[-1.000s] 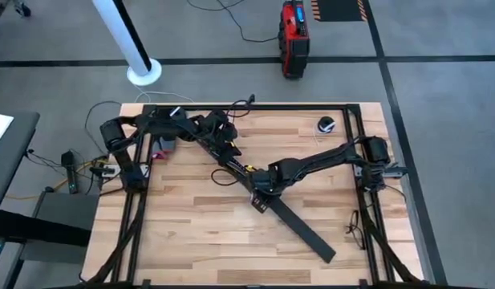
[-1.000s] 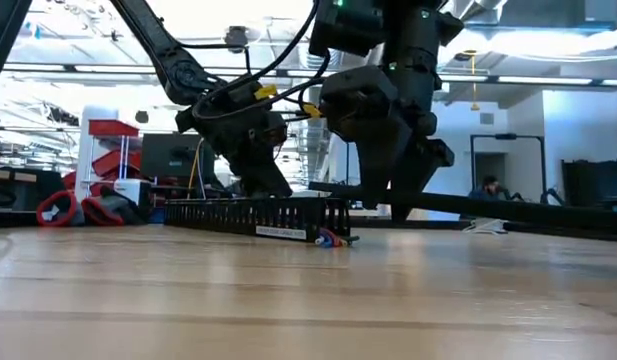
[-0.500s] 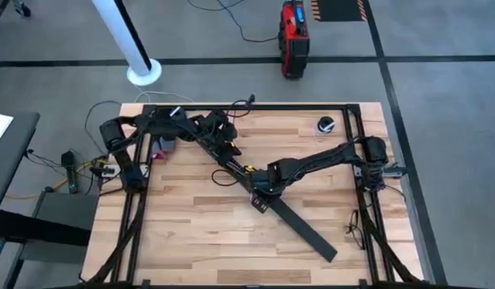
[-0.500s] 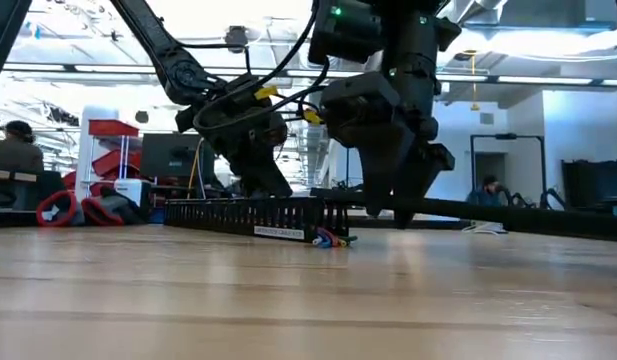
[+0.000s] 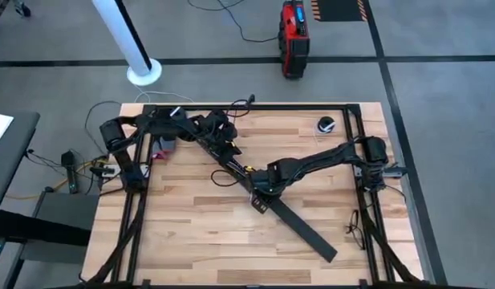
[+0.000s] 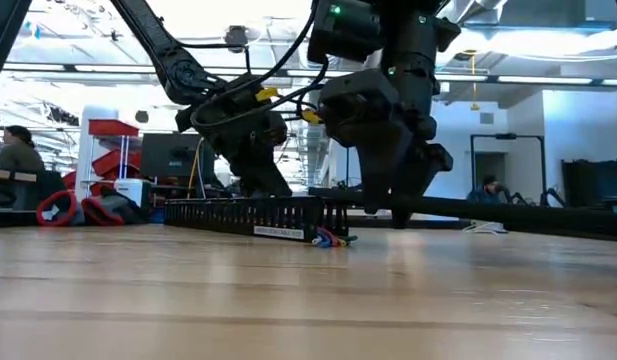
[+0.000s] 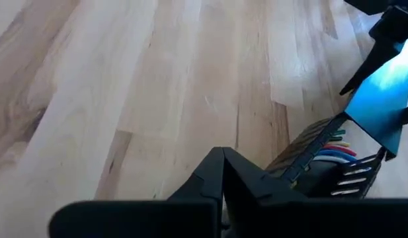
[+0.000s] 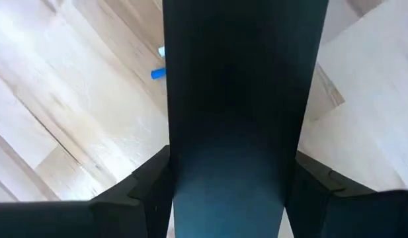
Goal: Ziptie cables
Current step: Close the black cable duct
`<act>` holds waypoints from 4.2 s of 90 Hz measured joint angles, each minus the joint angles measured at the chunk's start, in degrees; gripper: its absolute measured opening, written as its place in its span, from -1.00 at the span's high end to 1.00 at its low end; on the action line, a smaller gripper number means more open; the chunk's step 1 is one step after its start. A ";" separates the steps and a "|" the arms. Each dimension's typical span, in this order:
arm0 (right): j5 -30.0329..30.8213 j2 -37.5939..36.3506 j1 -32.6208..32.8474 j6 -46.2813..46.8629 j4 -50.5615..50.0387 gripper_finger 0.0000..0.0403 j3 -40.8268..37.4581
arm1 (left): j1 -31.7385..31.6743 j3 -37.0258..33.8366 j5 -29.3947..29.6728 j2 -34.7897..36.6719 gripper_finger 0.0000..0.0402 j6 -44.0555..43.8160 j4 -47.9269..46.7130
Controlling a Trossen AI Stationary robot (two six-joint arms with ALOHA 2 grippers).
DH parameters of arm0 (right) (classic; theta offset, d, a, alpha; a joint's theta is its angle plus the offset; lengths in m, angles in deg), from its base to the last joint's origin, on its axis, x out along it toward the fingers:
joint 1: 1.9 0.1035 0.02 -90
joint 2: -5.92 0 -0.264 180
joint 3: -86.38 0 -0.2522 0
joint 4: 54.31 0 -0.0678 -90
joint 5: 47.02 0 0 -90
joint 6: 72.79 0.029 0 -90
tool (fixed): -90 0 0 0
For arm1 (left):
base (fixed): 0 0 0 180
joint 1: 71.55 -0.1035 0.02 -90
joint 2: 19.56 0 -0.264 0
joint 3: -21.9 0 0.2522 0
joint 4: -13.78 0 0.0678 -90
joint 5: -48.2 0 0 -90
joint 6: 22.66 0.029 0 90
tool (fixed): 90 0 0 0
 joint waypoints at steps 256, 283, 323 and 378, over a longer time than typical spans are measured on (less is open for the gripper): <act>-2.58 4.64 0.04 3.28 1.53 0.03 4.02 | -0.26 -0.04 6.38 0.11 1.00 -0.80 2.75; -2.65 4.68 0.09 3.67 0.78 0.03 3.98 | -0.09 0.00 11.19 9.54 1.00 5.86 -8.31; -2.60 4.76 0.45 2.58 0.54 0.03 3.89 | -0.83 -8.09 28.41 11.68 1.00 4.22 -13.61; -1.18 4.71 1.82 1.07 -1.34 0.03 3.82 | -5.42 -11.27 45.72 24.71 1.00 -3.07 -29.73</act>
